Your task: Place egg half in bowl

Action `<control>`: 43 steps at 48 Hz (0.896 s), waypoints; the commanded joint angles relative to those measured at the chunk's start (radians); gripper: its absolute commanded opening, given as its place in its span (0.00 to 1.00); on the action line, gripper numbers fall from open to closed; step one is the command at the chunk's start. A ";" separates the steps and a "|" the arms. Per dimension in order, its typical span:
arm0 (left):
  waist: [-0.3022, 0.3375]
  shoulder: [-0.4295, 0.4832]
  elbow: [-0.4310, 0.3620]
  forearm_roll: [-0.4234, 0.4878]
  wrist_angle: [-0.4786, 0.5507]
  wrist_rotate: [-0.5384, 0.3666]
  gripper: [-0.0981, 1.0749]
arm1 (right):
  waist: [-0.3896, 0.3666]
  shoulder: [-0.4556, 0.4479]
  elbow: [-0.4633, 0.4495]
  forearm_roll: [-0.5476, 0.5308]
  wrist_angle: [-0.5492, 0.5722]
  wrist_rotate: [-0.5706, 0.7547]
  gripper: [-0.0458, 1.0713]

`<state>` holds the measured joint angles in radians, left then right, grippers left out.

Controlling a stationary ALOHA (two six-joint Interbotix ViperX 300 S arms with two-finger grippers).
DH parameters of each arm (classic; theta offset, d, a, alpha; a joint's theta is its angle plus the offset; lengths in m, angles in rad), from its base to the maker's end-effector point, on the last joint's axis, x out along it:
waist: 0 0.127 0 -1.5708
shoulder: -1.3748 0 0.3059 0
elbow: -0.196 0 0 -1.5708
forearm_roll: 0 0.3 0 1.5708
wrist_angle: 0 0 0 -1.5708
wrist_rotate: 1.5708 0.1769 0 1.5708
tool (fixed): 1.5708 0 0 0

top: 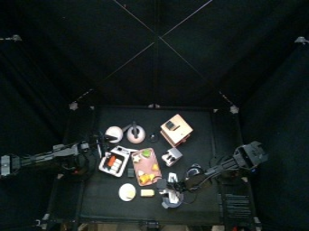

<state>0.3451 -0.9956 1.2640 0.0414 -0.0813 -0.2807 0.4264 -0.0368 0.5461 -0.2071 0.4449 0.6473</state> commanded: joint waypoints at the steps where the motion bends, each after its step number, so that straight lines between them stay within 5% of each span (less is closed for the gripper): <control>1: -0.003 0.002 -0.012 0.000 -0.008 0.000 0.77 | -0.003 -0.034 0.005 0.040 -0.009 0.003 0.62; 43: -0.003 0.002 -0.005 -0.002 -0.008 -0.002 0.77 | -0.012 -0.018 0.015 0.074 -0.015 0.002 0.84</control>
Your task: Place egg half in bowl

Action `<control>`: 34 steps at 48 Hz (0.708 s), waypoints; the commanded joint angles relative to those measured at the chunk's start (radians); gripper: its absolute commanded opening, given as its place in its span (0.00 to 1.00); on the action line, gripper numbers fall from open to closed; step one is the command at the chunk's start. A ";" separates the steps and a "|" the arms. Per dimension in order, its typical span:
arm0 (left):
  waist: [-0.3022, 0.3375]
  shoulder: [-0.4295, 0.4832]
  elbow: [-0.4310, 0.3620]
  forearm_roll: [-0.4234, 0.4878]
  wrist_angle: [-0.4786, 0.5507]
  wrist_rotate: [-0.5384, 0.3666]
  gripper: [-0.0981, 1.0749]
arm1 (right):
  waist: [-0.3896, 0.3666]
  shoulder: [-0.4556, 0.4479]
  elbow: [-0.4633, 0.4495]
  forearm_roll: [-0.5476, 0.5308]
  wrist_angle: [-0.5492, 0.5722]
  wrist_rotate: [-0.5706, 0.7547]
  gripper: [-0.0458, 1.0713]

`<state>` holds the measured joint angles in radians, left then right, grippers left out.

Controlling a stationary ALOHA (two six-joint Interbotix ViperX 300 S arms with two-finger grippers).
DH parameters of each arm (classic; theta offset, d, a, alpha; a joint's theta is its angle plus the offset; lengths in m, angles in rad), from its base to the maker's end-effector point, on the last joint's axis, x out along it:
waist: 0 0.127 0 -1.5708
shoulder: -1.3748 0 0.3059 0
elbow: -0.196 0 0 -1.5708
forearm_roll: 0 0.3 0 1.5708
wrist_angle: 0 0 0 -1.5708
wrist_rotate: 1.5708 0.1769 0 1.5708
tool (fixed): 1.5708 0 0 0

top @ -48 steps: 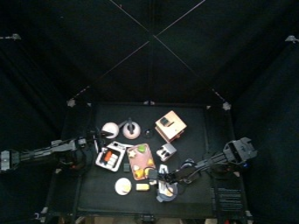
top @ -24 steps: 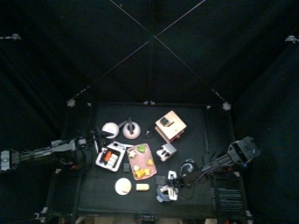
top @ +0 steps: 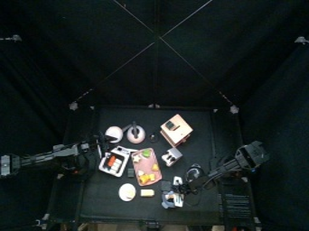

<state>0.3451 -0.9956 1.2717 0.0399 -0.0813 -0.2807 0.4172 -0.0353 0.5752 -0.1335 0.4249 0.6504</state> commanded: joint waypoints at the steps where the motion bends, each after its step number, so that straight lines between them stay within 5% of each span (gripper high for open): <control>1: 0.000 0.002 -0.012 0.000 -0.008 -0.002 0.77 | -0.003 -0.020 -0.014 0.000 0.006 -0.002 0.84; 34: -0.003 0.002 -0.012 0.000 -0.006 -0.003 0.77 | -0.048 0.037 -0.138 -0.140 0.005 0.000 0.83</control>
<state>0.3436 -0.9956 1.2717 0.0399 -0.0813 -0.2838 0.3912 0.0123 0.4832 -0.2485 0.4372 0.6489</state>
